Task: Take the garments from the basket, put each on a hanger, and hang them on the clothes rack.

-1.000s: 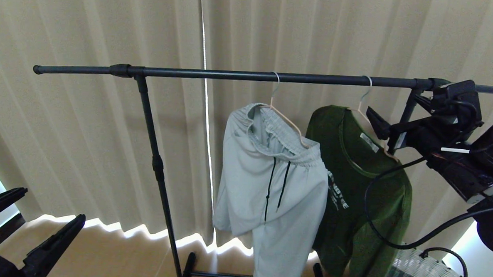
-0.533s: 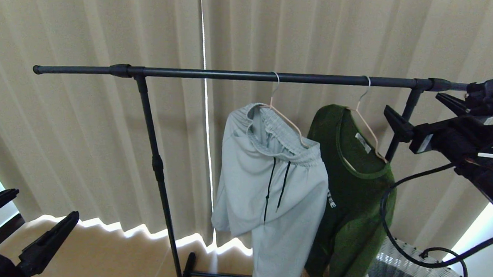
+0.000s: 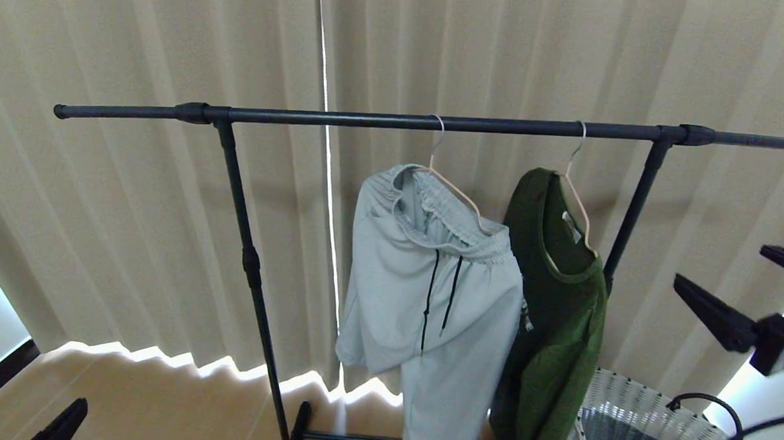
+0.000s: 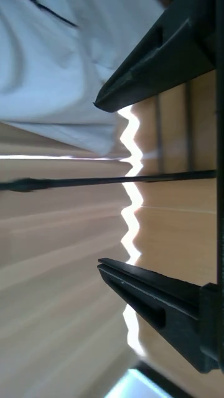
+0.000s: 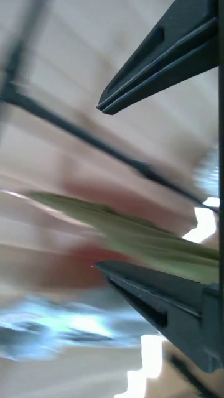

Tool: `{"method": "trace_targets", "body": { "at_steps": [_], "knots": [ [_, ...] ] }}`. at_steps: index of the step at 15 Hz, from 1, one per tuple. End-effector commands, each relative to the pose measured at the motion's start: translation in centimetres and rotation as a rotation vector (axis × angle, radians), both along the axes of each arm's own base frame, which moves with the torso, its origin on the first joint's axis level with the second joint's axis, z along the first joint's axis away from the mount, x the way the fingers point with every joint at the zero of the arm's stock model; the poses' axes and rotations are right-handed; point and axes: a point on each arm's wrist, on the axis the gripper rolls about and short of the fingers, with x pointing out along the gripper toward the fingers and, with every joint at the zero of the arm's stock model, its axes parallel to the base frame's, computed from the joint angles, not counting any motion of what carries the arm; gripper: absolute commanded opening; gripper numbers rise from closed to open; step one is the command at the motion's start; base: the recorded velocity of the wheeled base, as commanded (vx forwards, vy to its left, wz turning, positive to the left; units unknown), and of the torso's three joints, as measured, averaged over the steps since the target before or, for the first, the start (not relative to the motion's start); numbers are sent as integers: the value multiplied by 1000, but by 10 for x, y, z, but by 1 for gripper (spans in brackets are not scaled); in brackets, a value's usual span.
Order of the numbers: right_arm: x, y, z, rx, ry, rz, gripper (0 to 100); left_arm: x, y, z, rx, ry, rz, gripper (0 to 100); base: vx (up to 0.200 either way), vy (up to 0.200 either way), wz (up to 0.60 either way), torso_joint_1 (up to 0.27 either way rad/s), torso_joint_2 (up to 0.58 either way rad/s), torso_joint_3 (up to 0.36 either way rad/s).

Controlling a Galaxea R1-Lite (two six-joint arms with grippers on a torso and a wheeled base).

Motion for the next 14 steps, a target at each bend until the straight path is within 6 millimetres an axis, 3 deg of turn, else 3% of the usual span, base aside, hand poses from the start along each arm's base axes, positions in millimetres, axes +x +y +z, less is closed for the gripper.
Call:
{"method": "trace_targets", "body": {
  "at_steps": [1,4,7,11,14],
  "knots": [
    [-70,-12,-28,-11,49,-10,100,-35,-1,-7,-8,-67,19,100,0,0,0,0,0,0],
    [-115,-20,-49,-19,122,-37,100,-58,-2,-26,-7,-47,19,100,0,0,0,0,0,0],
    [-143,-24,-70,-21,144,-68,100,-67,-3,-43,-9,-48,24,100,0,0,0,0,0,0],
    [-167,-26,-94,-17,89,-168,100,-66,-3,-47,-102,-49,32,100,0,0,0,0,0,0],
    [-170,-25,-103,8,84,-207,100,-68,-2,-48,-108,-71,-43,100,0,0,0,0,0,0]
  ]
}}
